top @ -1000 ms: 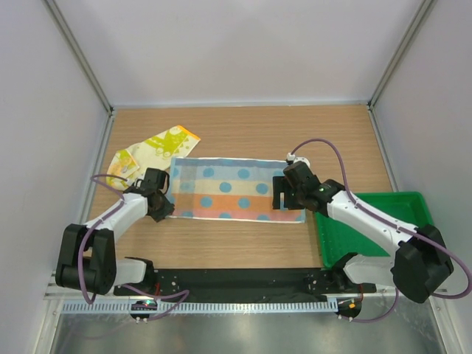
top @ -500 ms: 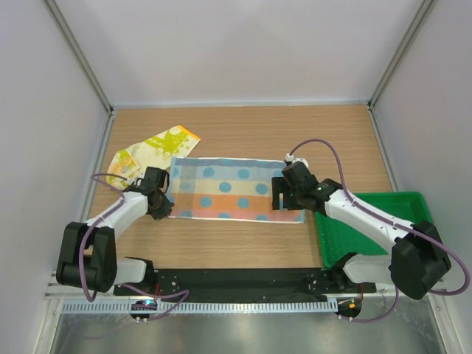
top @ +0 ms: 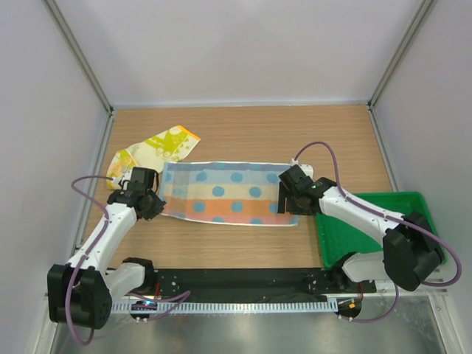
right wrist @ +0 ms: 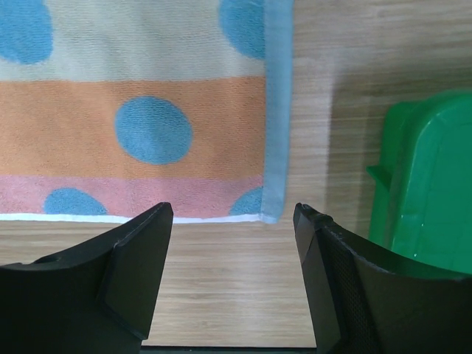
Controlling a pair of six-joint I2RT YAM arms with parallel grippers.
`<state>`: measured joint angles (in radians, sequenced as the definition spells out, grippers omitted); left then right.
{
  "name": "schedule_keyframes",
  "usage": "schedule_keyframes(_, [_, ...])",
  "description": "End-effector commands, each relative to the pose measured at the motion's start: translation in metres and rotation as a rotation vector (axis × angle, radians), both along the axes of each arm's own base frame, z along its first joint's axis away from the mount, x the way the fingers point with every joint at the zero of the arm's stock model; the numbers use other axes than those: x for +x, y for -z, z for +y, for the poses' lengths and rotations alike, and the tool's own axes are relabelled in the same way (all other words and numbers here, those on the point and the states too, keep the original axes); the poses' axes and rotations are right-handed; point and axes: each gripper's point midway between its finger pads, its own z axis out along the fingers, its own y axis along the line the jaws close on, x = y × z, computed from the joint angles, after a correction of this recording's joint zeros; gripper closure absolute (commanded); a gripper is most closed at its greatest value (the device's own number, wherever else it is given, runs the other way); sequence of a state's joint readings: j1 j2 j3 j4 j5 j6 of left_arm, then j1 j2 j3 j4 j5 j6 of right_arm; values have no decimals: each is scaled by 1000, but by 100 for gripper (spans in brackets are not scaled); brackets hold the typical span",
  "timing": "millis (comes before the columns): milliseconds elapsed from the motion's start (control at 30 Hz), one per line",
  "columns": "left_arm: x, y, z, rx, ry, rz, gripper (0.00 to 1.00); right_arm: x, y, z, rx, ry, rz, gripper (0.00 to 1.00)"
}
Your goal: Roll the towels
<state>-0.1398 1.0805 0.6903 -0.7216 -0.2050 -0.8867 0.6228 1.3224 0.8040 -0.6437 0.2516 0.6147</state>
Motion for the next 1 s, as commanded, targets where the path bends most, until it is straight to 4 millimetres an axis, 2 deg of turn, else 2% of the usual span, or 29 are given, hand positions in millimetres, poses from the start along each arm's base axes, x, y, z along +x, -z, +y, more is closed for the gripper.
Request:
schedule_keyframes(0, [-10, -9, 9, 22, -45, -6, 100, 1, -6, -1, 8, 65, -10, 26])
schedule_keyframes(233, [-12, -14, 16, 37, -81, -33, 100, -21, 10, -10, 2, 115, 39, 28])
schedule_keyframes(367, [-11, -14, 15, 33, -75, -39, 100, -27, 21, -14, 2, 146, 57, 36])
schedule_keyframes(533, [-10, -13, 14, 28, -66, -35, 100, -29, 33, -12, 2, 164, 83, 46])
schedule_keyframes(833, [-10, -13, 13, 26, -63, -36, 100, -25, 42, -13, -19, 173, 82, 48])
schedule_keyframes(933, [-10, -13, 13, 26, -63, -36, 100, -25, 45, -14, -25, 171, 84, 55])
schedule_keyframes(967, [-10, -12, 13, 27, -64, -30, 100, -24, 47, -14, -27, 173, 86, 60])
